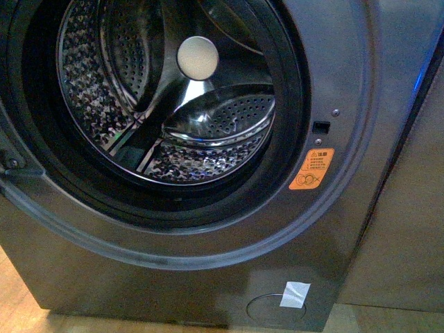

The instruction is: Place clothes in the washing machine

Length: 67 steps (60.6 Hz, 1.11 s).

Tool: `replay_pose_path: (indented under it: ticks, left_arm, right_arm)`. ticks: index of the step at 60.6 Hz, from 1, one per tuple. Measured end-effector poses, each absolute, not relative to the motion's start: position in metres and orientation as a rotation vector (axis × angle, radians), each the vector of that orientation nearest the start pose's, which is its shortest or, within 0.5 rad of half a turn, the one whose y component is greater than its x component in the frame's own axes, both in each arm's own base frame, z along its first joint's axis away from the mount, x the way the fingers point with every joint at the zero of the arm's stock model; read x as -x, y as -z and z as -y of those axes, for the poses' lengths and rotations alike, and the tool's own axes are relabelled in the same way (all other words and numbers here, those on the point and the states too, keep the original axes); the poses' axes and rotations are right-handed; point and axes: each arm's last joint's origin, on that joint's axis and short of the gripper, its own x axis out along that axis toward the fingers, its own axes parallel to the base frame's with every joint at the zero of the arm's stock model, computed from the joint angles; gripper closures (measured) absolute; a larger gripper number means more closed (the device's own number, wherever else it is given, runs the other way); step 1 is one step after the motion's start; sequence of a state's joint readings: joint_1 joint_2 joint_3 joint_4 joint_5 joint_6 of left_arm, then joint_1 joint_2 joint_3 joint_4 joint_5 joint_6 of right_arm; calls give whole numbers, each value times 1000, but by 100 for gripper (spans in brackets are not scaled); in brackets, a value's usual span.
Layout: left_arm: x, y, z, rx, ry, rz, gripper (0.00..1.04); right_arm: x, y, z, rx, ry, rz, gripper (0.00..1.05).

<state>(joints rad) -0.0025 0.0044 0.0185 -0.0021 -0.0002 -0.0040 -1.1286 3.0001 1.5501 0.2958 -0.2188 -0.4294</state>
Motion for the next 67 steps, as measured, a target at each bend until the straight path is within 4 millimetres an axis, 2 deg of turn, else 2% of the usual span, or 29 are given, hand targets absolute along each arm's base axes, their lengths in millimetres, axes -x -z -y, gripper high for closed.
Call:
replay_pose_path:
  ticks: [16,20,25,30,37,44,58,67]
  left_arm:
    - [-97,-169,0,4,2,12,7]
    - [-97,-169,0,4,2,12,7]
    - [-97,-169,0,4,3,12,7]
    - [-97,-169,0,4,2,12,7]
    - [-97,-169,0,4,3,12,7]
    - [-97,-169,0,4,2,12,7]
    - [-97,-169,0,4,2,12,7]
    - [-97,-169,0,4,2,12,7]
  right_arm:
    - [-185,175,361,-319,590,-1011,72]
    - [-186,168,361,-296,601,-994,82]
    - [-188,149,361,-266,601,-947,95]
    - [-190,131,363,-244,597,-903,97]
    - [-193,91,366,-194,591,-814,97]
    - [-191,60,367,-171,586,-750,97]
    - [-173,-15,374,-158,591,-576,97]
    - [-161,-75,386,-131,620,-435,97]
